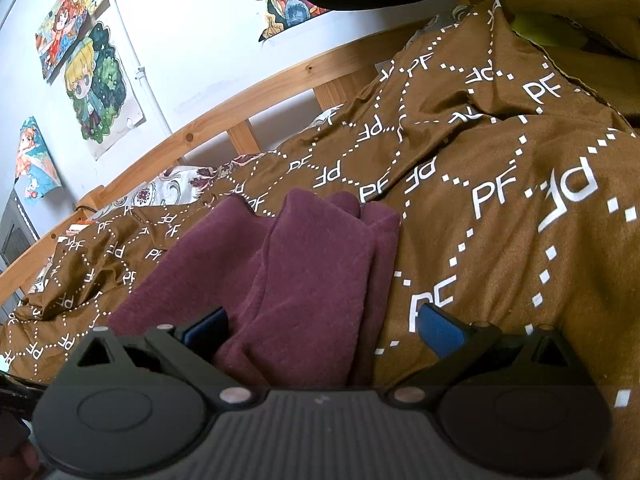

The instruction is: Fold small clothes

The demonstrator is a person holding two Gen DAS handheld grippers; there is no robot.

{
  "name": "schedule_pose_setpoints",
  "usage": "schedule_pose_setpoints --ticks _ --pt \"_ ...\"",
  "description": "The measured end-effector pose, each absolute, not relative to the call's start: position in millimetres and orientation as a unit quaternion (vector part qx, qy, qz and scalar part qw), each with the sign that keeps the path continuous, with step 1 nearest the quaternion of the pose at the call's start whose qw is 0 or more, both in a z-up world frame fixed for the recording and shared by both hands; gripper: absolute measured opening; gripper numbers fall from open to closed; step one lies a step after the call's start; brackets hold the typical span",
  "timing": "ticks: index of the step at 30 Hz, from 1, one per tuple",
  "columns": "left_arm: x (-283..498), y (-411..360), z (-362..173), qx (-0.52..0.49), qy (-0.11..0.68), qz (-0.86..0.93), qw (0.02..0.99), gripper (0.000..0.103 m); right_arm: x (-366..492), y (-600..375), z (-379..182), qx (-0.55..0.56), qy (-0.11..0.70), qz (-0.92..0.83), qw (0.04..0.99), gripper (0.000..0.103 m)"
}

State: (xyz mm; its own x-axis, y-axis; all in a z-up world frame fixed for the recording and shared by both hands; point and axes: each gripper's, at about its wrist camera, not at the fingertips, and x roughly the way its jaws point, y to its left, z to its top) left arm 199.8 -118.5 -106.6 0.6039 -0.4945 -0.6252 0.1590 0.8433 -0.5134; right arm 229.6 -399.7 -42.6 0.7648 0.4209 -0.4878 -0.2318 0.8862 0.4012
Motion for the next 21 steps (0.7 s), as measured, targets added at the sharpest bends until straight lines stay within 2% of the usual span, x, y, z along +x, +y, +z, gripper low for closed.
schedule_pose_setpoints --ticks 14,21 --pt "200.6 -119.4 -107.0 -0.203 0.406 -0.185 0.872 0.102 243.7 -411.6 -40.4 0.227 0.277 0.186 0.915 0.102" --pt "202.0 -121.4 -104.7 -0.196 0.413 -0.181 0.871 0.102 255.3 -406.3 -45.1 0.234 0.276 0.189 0.913 0.085"
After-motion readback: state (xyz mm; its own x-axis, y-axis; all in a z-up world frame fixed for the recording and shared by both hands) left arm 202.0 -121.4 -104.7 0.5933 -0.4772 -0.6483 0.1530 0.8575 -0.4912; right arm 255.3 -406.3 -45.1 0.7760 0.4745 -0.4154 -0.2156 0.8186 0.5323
